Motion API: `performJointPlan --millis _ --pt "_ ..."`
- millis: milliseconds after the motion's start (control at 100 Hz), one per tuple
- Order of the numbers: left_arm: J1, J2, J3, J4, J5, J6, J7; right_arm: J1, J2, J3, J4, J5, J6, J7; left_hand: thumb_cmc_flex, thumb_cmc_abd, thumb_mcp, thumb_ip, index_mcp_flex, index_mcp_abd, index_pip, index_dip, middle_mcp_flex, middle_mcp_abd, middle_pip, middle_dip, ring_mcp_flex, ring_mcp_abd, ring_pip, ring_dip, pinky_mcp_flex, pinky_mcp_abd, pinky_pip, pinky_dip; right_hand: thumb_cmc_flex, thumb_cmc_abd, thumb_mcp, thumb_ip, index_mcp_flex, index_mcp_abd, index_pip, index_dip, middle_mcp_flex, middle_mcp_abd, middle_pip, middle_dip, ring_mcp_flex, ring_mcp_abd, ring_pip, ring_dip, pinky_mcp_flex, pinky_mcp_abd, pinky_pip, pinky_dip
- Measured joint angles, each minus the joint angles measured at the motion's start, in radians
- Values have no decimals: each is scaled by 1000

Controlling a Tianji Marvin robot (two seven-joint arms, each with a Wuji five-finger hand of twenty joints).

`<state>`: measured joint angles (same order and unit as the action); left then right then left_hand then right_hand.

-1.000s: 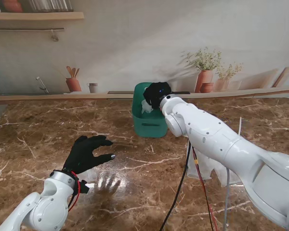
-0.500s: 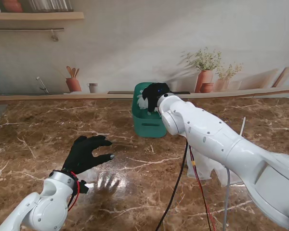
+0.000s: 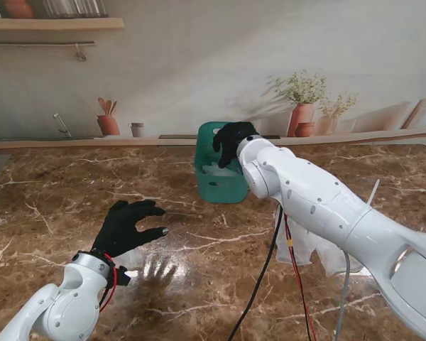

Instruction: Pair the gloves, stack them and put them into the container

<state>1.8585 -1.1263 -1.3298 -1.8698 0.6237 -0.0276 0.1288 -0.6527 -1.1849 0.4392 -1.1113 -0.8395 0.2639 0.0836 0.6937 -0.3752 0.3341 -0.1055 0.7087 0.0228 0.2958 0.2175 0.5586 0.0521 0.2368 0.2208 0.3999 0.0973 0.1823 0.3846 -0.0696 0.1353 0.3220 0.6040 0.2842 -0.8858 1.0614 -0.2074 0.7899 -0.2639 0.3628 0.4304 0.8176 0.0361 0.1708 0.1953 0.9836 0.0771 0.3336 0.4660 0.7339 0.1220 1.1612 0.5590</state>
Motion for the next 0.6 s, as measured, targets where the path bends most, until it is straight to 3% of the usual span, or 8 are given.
performJointPlan --millis 130,200,310,420,600 --pt "-4 0 1 4 -1 -3 -1 -39 20 65 -53 -45 -10 3 0 0 0 0 0 -3 0 0 0 0 0 0 -24 0 -13 0 -1 0 -18 0 -1 13 -6 0 0 0 0 -6 0 0 0 -2 0 1 -2 0 -23 1 -12 0" --pt "-7 0 2 6 -1 -5 -1 -79 31 124 -92 -92 -19 -5 0 0 0 0 0 -3 0 0 0 0 0 0 -24 0 -13 0 -1 0 -21 0 -1 24 -16 0 0 10 0 -8 0 -29 14 -2 -19 -2 -6 0 -46 1 -24 0" --pt "-11 0 4 9 -5 -8 -1 -161 53 227 -175 -164 -43 -25 0 0 0 0 0 -3 0 0 0 0 0 0 -24 0 -13 0 -1 -1 -22 4 -1 50 -36 0 -16 43 -15 -10 0 -61 27 -2 -37 -24 -14 -16 -81 -1 -50 0" --pt "-18 1 9 18 -20 -22 -3 -271 70 355 -275 -211 -73 -33 0 0 0 0 0 -3 0 0 0 0 0 0 -24 0 -13 0 15 -10 35 24 0 64 -48 0 -13 56 0 -10 3 -62 32 13 -54 -31 -27 -16 -127 -2 -98 0" --pt "-44 1 24 41 -45 -39 -12 -460 90 521 -412 -262 -98 -88 0 0 0 0 0 3 -1 0 0 0 0 0 -24 0 -13 0 26 -51 98 -62 0 76 -63 0 -13 65 0 -10 3 -64 30 26 -84 -32 -59 -41 -188 -2 -178 -30"
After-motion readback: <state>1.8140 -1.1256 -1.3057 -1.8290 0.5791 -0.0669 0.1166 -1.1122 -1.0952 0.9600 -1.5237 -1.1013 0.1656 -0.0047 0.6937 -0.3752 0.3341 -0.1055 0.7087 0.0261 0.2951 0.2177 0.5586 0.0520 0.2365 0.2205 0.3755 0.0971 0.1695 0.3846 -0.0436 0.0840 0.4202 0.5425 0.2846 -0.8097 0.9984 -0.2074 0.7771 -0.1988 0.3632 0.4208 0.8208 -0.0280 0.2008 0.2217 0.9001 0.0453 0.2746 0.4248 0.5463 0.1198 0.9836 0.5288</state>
